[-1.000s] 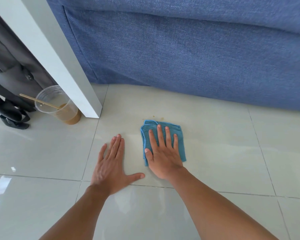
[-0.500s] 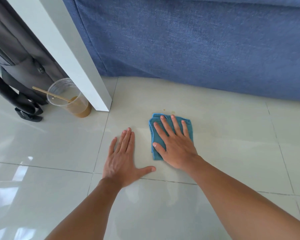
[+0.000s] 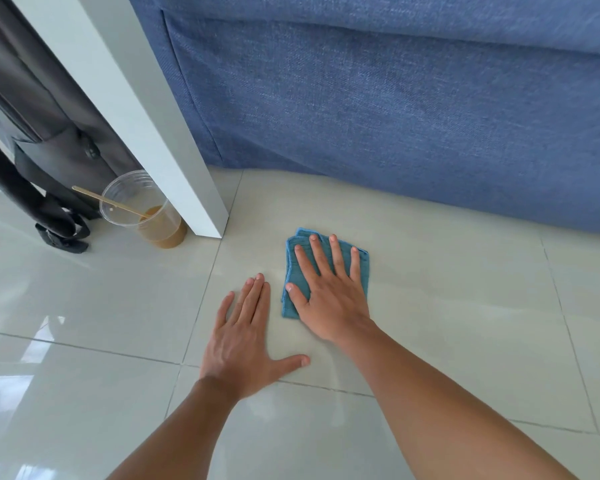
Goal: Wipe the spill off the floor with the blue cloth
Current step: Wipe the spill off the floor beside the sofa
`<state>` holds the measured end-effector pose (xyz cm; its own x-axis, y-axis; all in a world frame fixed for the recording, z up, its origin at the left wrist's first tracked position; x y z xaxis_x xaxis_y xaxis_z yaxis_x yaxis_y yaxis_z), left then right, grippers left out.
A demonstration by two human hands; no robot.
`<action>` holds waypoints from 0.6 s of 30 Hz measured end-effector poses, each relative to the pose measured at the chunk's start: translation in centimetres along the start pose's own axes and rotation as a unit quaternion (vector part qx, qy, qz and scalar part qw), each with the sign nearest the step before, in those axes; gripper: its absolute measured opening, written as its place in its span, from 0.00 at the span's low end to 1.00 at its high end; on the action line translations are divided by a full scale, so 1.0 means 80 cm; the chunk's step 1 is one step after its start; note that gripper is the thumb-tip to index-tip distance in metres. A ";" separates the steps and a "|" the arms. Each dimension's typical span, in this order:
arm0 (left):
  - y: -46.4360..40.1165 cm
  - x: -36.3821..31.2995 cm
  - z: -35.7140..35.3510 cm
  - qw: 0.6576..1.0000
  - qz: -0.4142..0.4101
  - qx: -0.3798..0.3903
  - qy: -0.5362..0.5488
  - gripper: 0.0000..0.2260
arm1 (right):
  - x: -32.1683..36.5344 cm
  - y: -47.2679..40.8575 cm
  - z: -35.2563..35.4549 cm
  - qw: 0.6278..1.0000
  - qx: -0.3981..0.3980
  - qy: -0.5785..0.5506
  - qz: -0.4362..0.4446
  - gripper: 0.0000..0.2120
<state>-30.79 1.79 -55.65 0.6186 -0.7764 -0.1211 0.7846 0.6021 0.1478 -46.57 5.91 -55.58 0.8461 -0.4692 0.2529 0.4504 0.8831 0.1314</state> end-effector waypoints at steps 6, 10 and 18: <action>0.001 0.001 0.000 1.000 0.002 0.001 0.000 0.60 | -0.006 -0.019 0.004 1.000 -0.009 -0.001 -0.017 0.35; 0.000 0.001 0.000 1.000 0.005 0.003 0.001 0.60 | -0.015 -0.026 0.007 1.000 -0.009 -0.007 -0.028 0.35; 0.001 0.002 0.002 1.000 0.008 -0.002 0.000 0.60 | -0.080 -0.020 0.017 0.994 -0.029 -0.013 -0.108 0.35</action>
<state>-30.68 1.69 -55.48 0.6311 -0.7666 -0.1187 0.7748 0.6154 0.1448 -53.12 7.54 -56.11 0.7206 -0.6469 0.2497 0.6368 0.7598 0.1309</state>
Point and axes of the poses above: each hand's wrist, its own y-axis away from the middle knuckle, its own z-axis out of the back of the hand, x = y × z, the point moved 6 cm from there along -y, towards the middle knuckle, and after that the axes turned 7 degrees about -y, right-handed, at the moved point
